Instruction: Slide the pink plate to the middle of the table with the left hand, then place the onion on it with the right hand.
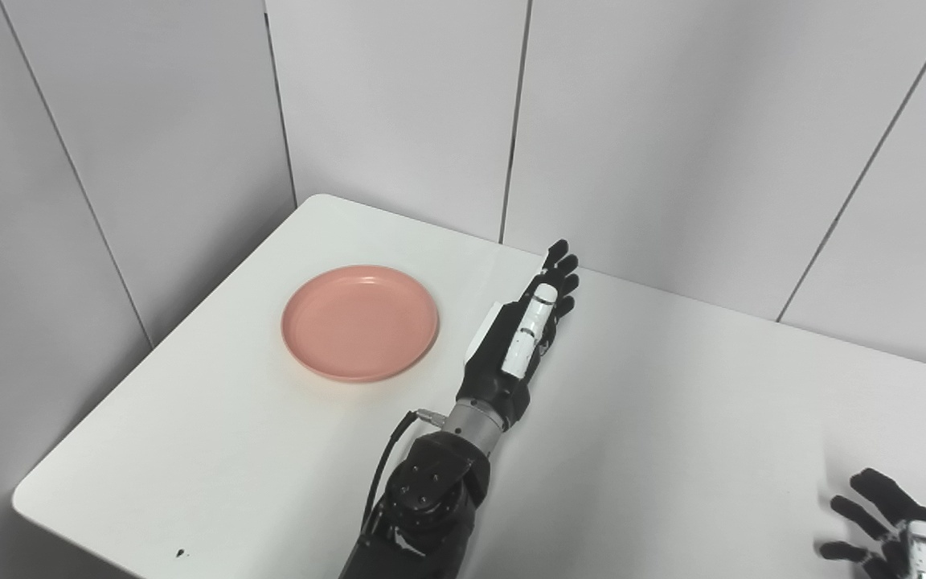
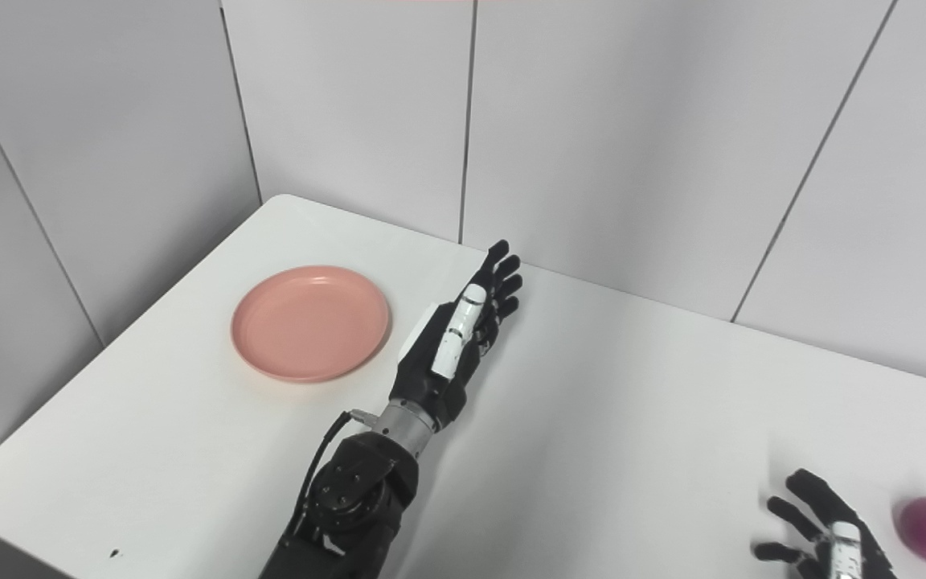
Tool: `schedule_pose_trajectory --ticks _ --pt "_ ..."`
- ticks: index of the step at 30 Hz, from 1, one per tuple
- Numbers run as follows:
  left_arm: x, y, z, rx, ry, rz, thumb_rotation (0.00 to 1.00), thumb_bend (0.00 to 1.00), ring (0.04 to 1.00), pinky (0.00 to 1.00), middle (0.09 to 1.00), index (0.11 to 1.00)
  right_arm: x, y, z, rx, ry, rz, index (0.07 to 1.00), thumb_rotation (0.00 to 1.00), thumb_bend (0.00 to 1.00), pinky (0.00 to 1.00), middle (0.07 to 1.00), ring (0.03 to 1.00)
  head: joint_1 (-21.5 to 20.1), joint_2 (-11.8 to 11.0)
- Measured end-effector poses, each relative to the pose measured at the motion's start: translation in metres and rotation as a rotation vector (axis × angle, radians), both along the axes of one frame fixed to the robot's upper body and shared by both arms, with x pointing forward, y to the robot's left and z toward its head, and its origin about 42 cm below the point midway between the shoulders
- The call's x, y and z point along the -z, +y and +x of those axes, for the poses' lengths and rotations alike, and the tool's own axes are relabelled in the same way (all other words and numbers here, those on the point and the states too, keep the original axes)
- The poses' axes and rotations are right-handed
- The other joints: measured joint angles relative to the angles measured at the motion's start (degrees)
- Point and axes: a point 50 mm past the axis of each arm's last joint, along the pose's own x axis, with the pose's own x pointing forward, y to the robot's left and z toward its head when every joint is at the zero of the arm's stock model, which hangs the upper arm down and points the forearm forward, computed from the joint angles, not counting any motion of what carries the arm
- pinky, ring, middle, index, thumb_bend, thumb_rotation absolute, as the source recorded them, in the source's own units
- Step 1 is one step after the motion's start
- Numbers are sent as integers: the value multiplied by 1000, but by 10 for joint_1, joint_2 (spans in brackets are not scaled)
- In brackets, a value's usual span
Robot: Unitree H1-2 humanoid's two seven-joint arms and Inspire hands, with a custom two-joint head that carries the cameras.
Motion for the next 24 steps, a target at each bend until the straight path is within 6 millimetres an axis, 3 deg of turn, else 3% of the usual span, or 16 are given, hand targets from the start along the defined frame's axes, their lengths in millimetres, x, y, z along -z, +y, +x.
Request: schedule_pose_trajectory --ticks 9,10,11,13,19,24 --pt "-16 31 7 -82 -58 24 1000 435 978 987 978 955 0 -1 0 5 -13 3 710 898 183 375 748 669 4 -6" --pt "-17 35 7 -97 -63 23 1000 427 978 989 978 953 1 -1 0 5 -14 2 710 459 277 399 746 667 4 -6" --pt "-19 39 7 -112 -69 21 1000 421 977 993 977 950 1 -1 0 5 -14 2 707 150 344 416 742 663 4 -6" --pt "-24 46 6 -141 -86 13 1000 422 984 998 981 955 0 -1 0 5 -14 2 704 39 369 422 739 661 4 -6" --pt "-44 63 8 -190 -152 26 1000 413 982 994 981 958 0 -1 1 4 -15 3 708 0 379 425 738 662 7 -11" --pt "-47 82 8 -250 -158 28 1000 389 988 994 986 970 0 -2 1 8 -30 2 700 0 381 425 727 650 11 -15"
